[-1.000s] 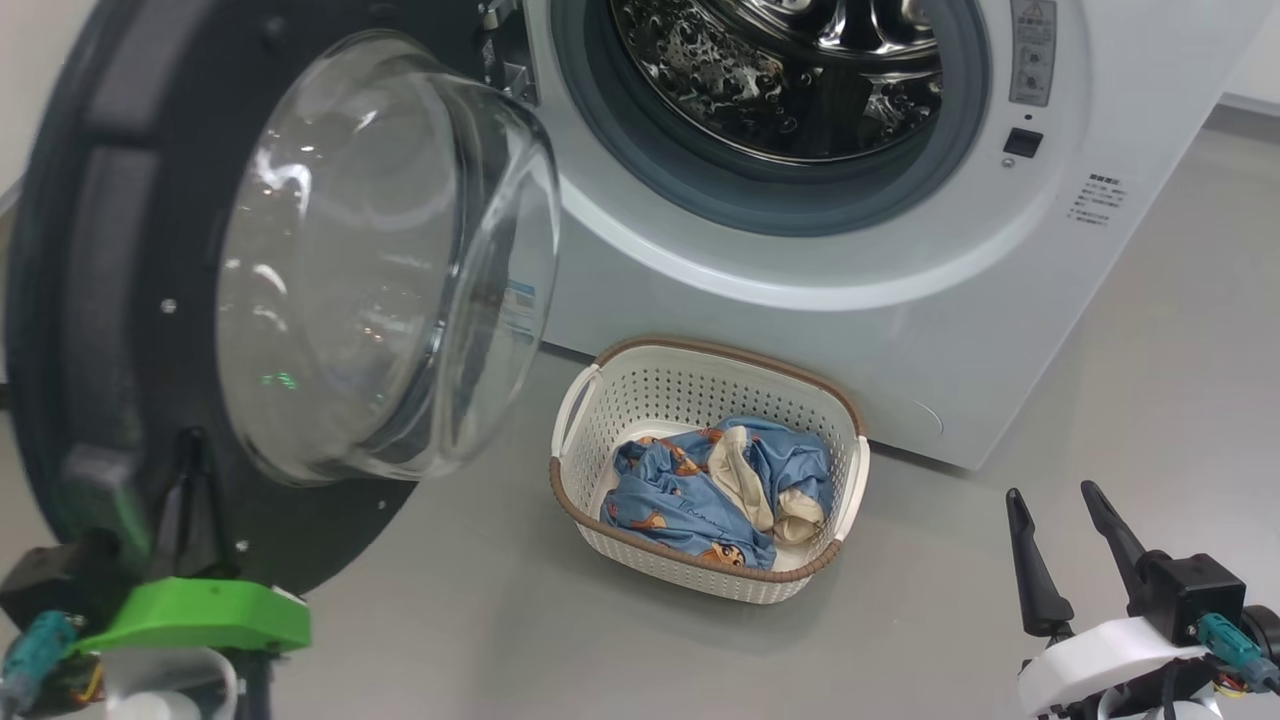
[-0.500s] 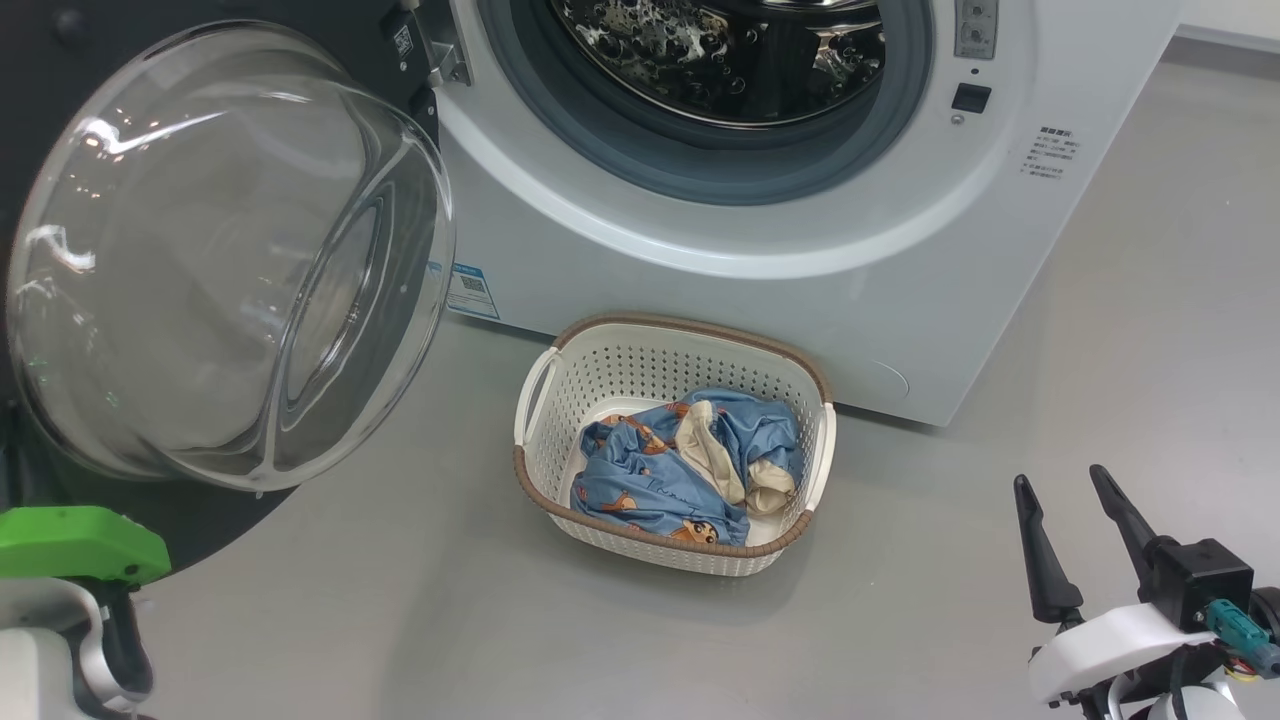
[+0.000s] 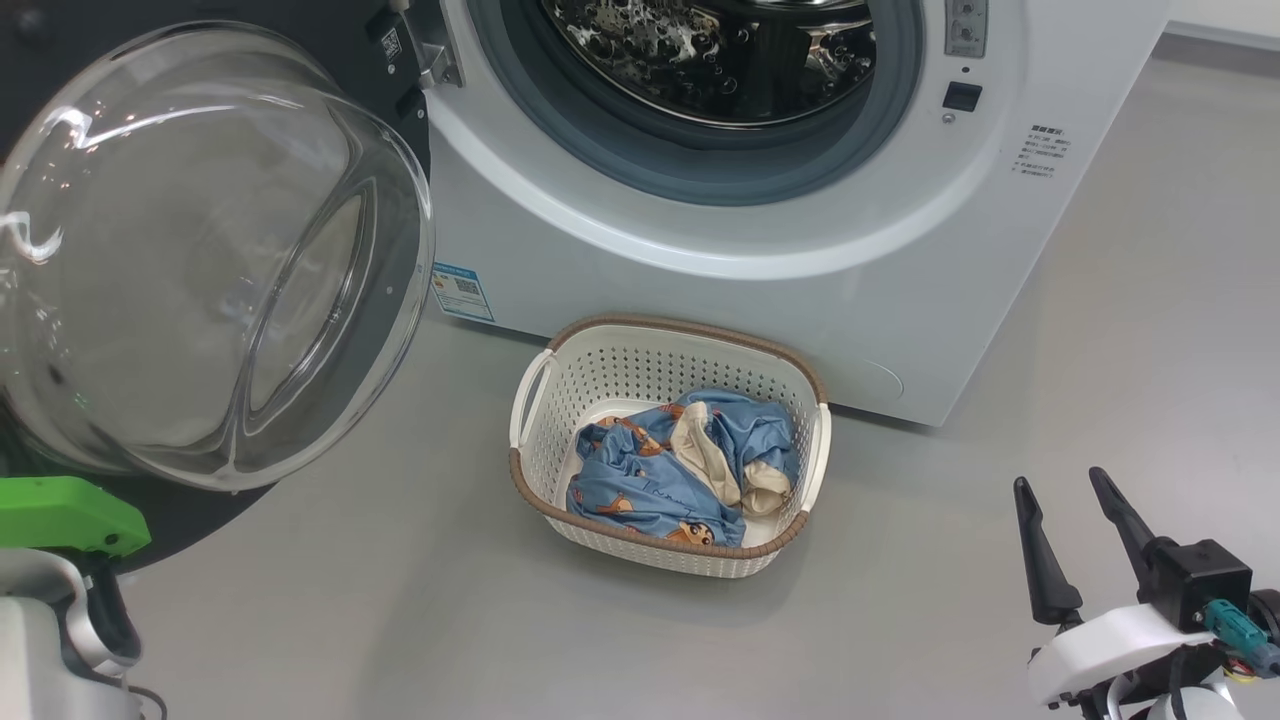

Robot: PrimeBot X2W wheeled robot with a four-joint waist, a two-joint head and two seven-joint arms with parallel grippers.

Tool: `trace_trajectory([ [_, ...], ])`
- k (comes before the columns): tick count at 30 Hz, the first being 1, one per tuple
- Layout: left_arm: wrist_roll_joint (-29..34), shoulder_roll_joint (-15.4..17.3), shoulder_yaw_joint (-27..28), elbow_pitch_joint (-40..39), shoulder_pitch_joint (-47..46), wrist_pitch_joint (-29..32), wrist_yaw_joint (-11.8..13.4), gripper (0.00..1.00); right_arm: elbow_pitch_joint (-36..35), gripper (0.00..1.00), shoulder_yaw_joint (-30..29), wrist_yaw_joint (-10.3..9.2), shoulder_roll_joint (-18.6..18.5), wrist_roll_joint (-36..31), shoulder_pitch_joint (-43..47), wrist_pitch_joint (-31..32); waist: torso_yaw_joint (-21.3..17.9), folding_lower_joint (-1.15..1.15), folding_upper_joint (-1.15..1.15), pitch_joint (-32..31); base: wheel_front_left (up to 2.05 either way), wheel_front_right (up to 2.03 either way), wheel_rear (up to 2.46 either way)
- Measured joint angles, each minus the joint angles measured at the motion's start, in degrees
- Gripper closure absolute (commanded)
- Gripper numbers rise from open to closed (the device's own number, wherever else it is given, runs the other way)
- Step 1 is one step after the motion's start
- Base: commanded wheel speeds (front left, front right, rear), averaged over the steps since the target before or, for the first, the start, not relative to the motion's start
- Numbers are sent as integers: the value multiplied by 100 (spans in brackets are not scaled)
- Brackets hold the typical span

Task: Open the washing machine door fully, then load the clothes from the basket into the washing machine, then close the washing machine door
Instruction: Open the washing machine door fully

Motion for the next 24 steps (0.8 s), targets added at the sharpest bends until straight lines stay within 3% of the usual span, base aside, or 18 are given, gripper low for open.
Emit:
trace_trajectory([
  [13, -9, -231, 135, -413, -16, -427, 1, 100, 63, 0, 9, 0, 99, 48, 1, 0, 2, 0, 0, -330, 0, 0, 0],
  [14, -10, -247, 120, -550, -13, -432, -2, 91, 62, 0, 34, 0, 110, 48, 1, 0, -8, 0, 0, -358, 0, 0, 0],
  [17, -16, -268, -23, -1026, -5, -531, -208, 37, 53, 0, 100, 0, 156, 48, 1, 0, -71, 0, 0, -419, 0, 0, 0],
  [18, -16, -275, -88, -1185, -5, -532, -278, 14, 52, 0, 136, 0, 163, 48, 1, 0, -101, 0, 0, -433, 0, 0, 0],
  [19, -16, -290, -180, -1327, 2, -542, -355, 0, 47, 0, 175, 0, 166, 48, 0, 0, -135, 0, 0, -446, 0, 0, 0],
  [24, -35, -392, -613, -1846, 182, -580, -808, 0, 31, 0, 363, 0, 214, 47, -7, 0, -356, 0, 0, -515, 0, 0, 0],
])
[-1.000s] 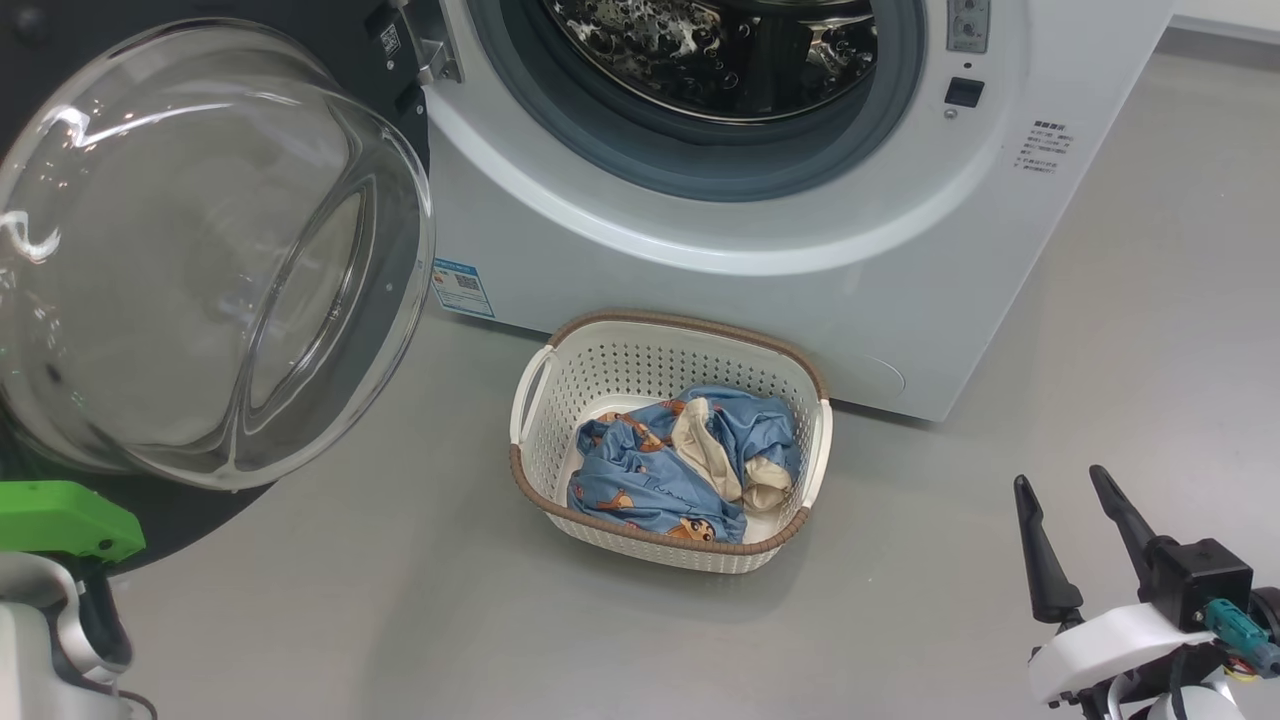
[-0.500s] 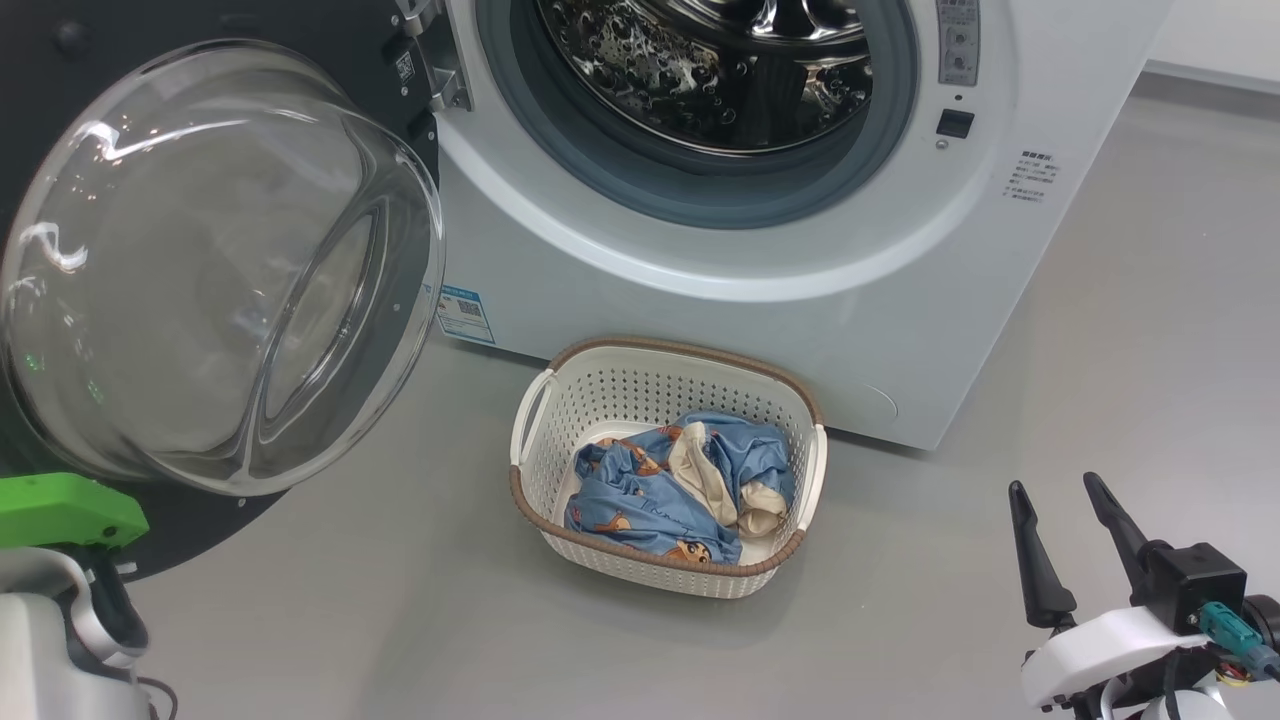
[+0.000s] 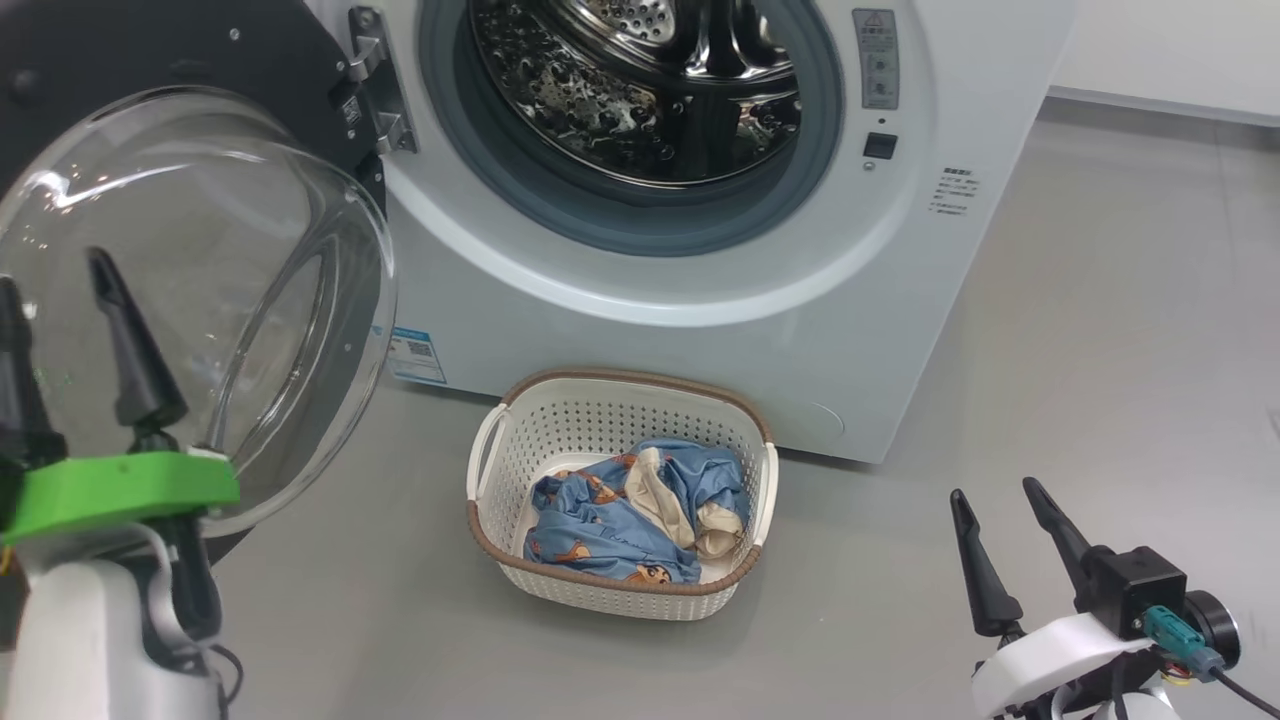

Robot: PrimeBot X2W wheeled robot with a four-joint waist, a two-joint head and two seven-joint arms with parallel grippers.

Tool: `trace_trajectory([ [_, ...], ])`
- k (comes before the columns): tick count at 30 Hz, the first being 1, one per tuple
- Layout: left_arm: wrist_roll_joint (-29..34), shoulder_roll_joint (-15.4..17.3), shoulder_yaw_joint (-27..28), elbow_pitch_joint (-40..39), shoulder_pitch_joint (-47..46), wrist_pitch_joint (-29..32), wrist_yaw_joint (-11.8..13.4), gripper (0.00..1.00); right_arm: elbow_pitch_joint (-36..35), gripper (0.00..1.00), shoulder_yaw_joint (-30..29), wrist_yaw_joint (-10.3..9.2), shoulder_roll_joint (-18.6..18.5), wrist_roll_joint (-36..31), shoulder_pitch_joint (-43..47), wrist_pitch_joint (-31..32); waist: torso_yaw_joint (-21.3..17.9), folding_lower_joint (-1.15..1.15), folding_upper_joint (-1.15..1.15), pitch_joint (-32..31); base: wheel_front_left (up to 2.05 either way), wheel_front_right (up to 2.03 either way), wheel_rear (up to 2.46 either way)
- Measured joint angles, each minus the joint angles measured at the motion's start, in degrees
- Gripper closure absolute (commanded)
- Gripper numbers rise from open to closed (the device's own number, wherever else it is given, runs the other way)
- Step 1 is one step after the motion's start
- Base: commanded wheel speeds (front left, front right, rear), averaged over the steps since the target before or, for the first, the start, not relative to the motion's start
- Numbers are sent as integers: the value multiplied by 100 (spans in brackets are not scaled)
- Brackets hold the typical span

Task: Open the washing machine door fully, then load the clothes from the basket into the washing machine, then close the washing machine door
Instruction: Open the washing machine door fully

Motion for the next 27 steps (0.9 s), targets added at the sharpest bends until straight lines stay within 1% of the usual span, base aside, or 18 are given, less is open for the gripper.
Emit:
trace_trajectory([
  [5, 12, -70, -442, -134, 475, 1, -312, 0, -88, 0, 89, 0, 41, -1, 1, 0, -310, 0, 0, -78, 0, 0, 0],
  [7, 13, -80, -564, -116, 647, 1, -353, 0, -121, 0, 116, 0, 42, -1, 5, 0, -451, 0, 0, -108, 0, 0, 0],
  [15, 148, -80, -906, 216, 1396, 1, -386, 0, -236, 0, 311, 0, 49, -9, 49, 0, -1063, 0, 0, -204, 0, 0, 0],
  [22, 233, -75, -847, 613, 2054, 1, -377, 0, -285, 0, 565, 0, 55, -9, 86, 0, -1624, 0, 0, -258, 0, 0, 0],
  [27, 275, -75, -731, 770, 2357, 0, -293, 0, -313, 0, 583, 0, 59, -9, 81, 0, -2022, 0, 0, -280, 0, 0, 0],
])
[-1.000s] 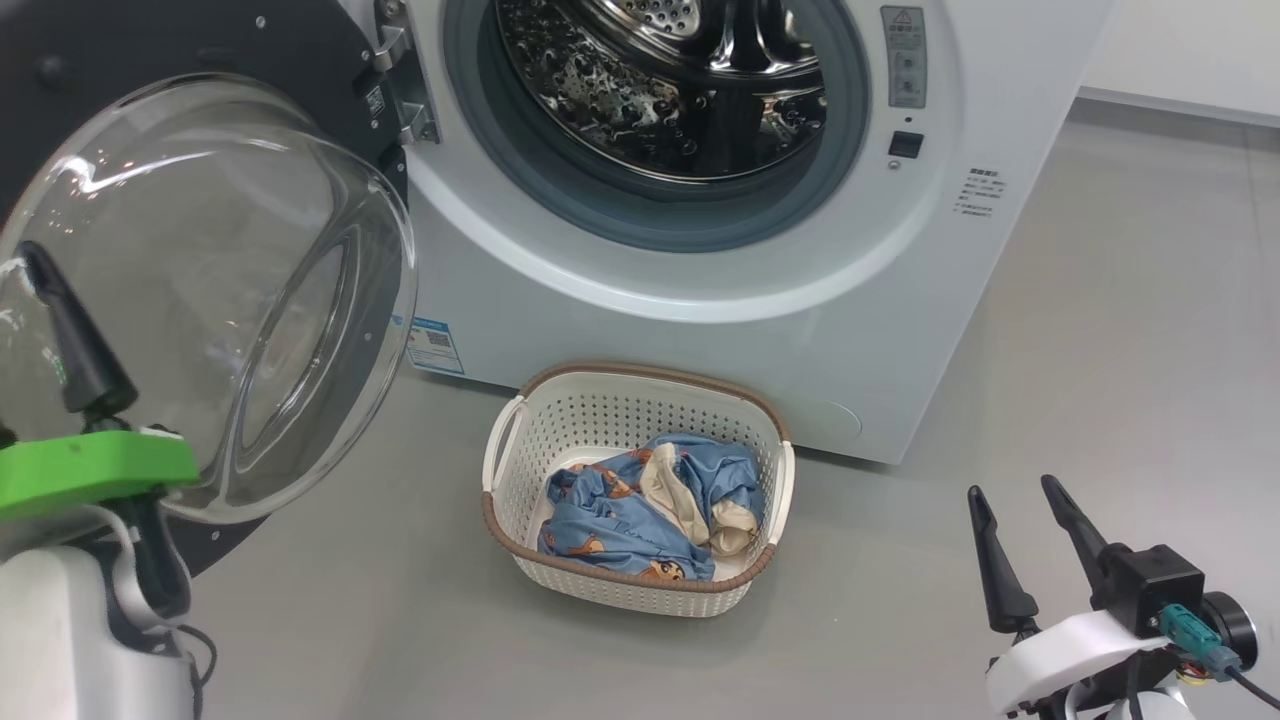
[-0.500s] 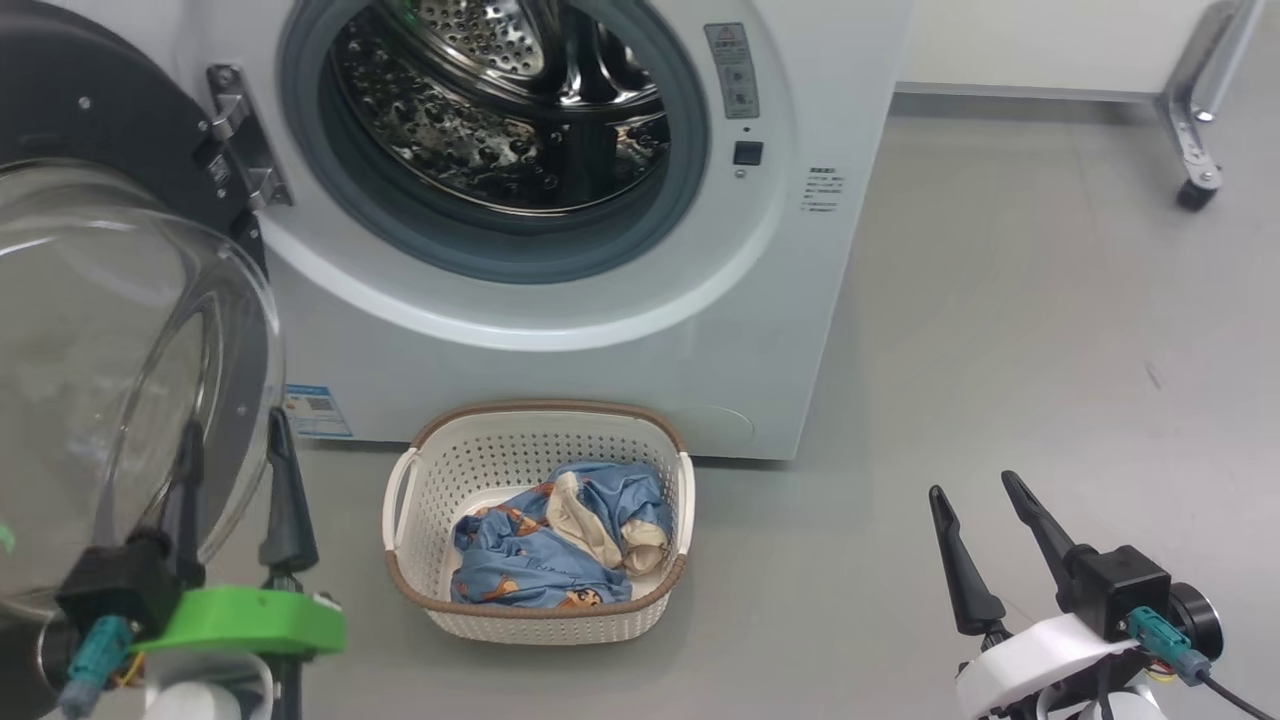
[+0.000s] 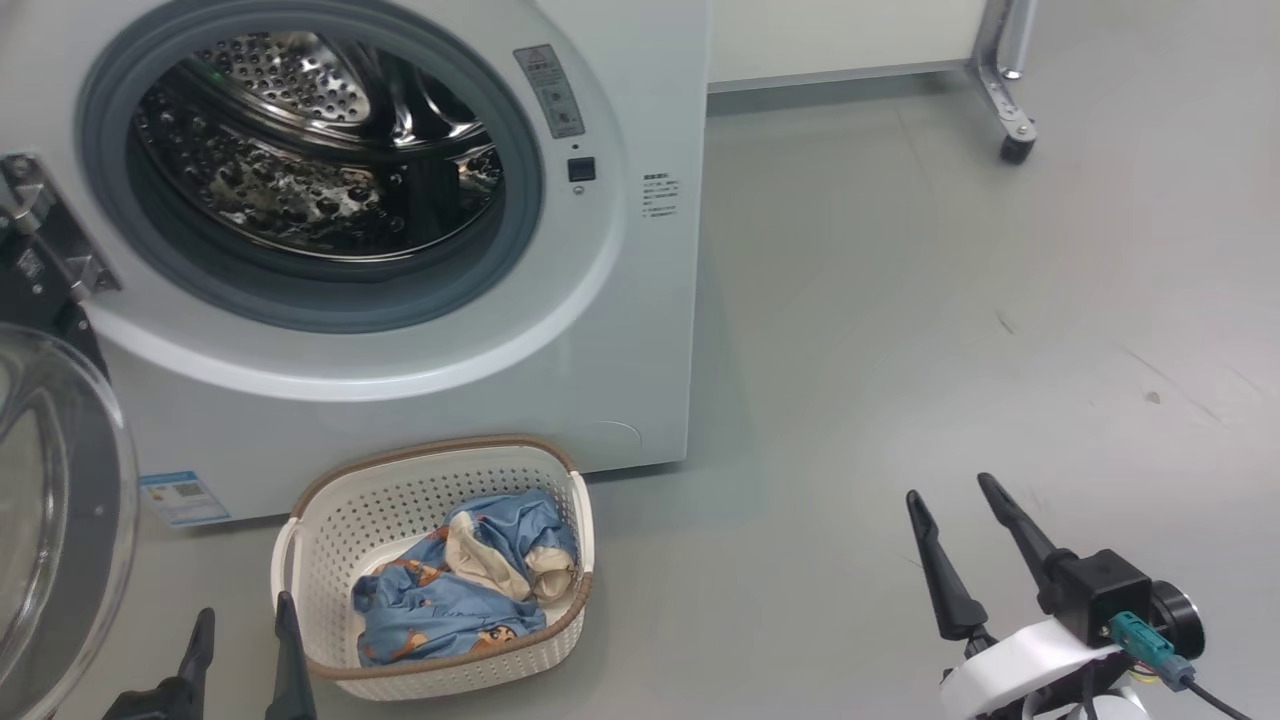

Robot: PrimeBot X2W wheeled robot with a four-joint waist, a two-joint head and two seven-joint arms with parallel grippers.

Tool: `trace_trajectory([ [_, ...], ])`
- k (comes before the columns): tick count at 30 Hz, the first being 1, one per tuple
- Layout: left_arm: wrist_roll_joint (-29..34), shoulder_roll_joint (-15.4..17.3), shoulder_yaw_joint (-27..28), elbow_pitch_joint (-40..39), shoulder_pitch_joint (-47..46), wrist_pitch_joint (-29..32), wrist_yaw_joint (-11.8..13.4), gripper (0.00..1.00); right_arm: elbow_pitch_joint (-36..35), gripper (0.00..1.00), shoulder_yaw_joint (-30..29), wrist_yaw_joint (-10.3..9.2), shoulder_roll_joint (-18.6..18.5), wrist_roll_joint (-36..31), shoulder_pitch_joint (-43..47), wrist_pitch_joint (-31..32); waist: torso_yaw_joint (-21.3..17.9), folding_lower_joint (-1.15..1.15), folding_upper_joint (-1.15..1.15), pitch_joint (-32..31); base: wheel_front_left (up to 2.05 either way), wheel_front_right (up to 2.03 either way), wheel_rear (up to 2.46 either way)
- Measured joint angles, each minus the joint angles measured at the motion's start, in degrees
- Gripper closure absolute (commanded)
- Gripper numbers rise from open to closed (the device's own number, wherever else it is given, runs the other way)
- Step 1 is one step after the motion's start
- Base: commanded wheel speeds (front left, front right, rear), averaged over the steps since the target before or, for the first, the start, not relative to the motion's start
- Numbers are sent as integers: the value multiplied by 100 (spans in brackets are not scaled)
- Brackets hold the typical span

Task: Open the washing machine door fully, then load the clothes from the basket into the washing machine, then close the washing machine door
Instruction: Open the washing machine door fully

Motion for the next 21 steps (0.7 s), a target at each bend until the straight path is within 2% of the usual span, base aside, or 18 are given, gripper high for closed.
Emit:
trace_trajectory([
  [9, 7, -5, 62, -151, 4, -1, 63, 0, -76, 0, -311, 0, -21, 2, 5, 0, -390, 0, 0, -5, 0, 0, 0],
  [21, 57, -18, 71, -268, 2, -1, 94, 0, -133, 0, -416, 0, -29, 2, 25, 0, -202, 0, 0, 32, 0, 0, 0],
])
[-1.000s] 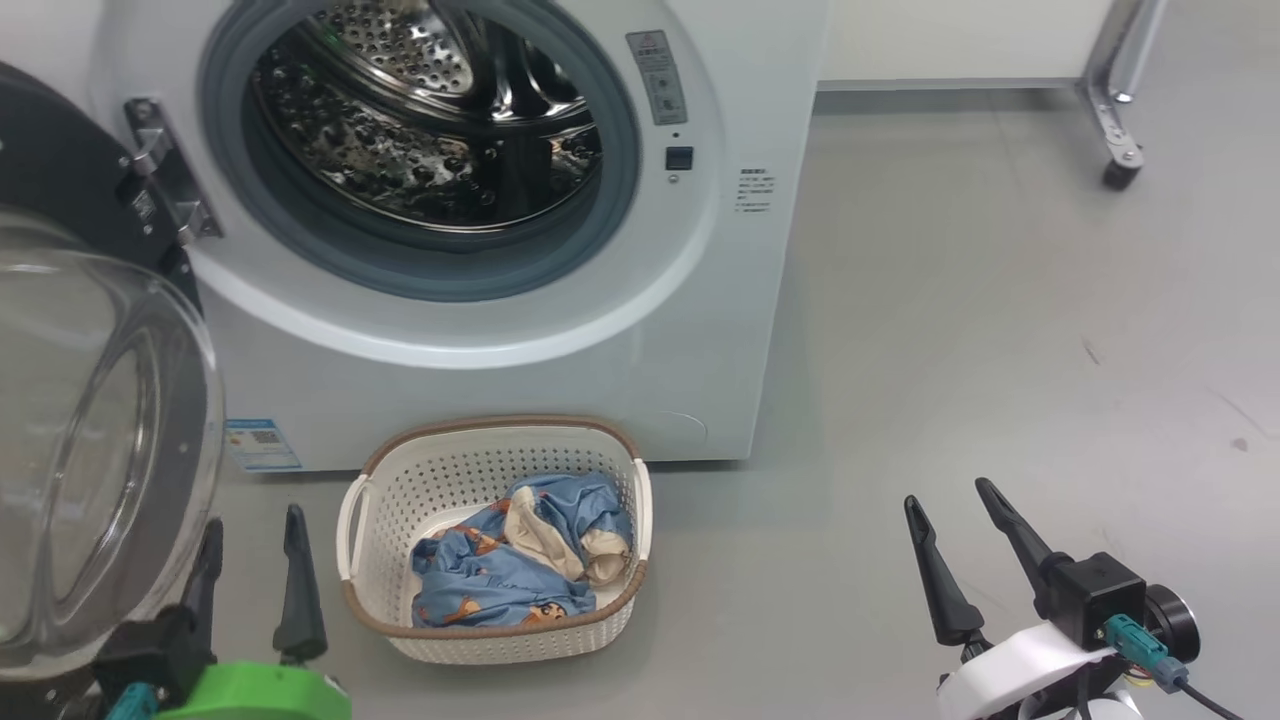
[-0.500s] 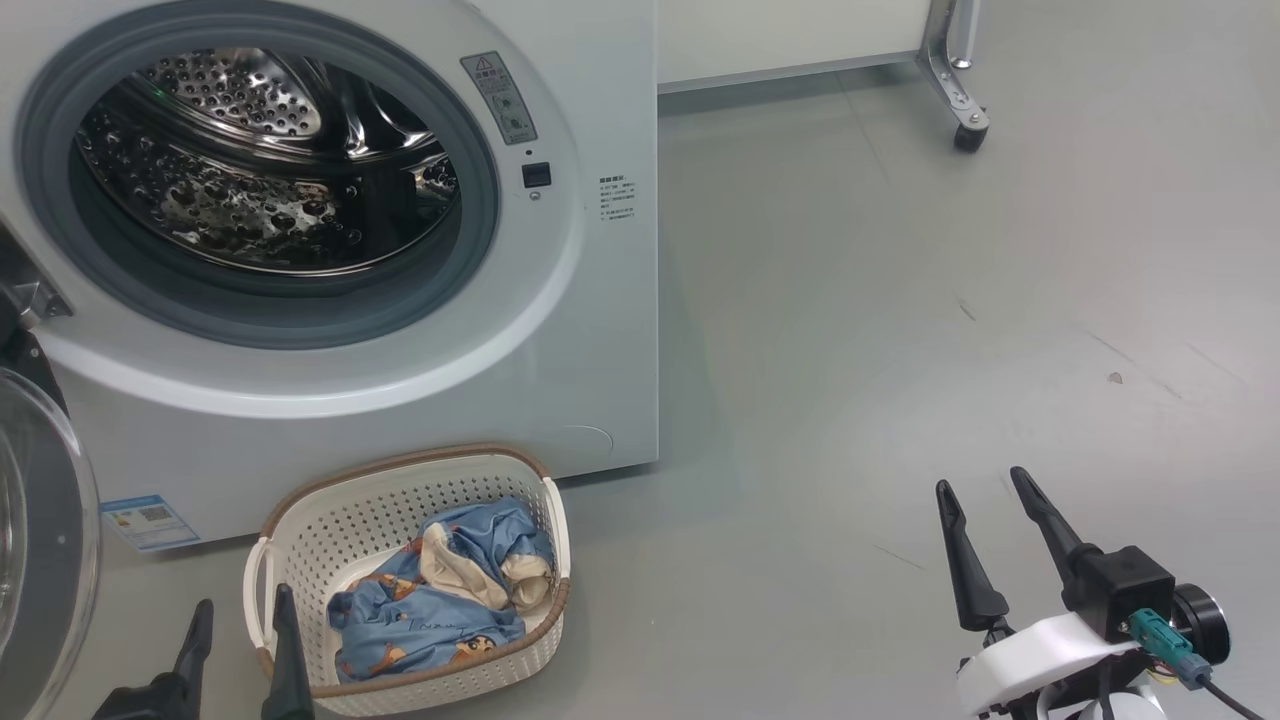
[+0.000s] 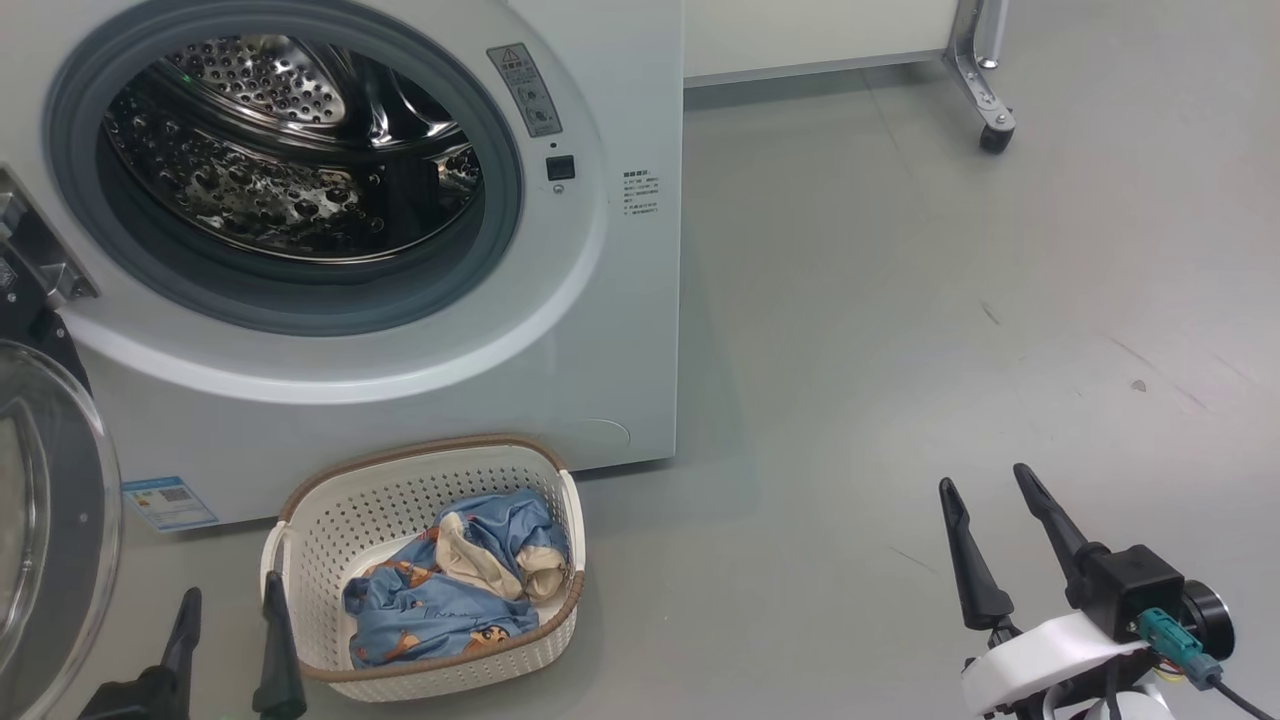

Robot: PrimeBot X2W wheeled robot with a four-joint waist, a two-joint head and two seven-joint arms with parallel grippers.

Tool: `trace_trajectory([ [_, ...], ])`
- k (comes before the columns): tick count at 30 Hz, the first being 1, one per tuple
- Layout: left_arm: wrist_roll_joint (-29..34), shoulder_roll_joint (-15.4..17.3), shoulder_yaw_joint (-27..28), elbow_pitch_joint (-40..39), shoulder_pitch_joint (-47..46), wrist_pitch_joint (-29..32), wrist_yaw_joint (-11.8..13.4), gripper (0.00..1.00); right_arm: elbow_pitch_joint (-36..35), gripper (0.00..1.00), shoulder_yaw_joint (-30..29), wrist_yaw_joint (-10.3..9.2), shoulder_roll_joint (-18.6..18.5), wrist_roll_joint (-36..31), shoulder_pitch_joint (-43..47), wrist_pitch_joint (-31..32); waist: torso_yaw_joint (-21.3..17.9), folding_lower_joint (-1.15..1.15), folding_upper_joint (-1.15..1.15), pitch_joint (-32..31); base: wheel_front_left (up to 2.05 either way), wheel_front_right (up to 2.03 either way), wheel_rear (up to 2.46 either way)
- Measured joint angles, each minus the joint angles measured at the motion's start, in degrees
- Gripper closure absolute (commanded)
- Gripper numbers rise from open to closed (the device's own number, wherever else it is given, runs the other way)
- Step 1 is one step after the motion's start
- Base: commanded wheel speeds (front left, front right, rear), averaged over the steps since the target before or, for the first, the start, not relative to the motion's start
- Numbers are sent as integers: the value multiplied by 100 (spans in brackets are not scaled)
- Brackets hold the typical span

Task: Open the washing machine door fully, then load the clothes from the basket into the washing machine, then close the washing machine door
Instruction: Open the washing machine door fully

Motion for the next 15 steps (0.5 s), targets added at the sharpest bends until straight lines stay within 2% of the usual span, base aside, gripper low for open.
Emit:
trace_trajectory([
  [15, 110, -7, 137, -109, 9, -1, 157, 0, 3, 0, 116, 0, -7, 0, -1, 0, 129, 0, 0, 41, 0, 0, 0],
])
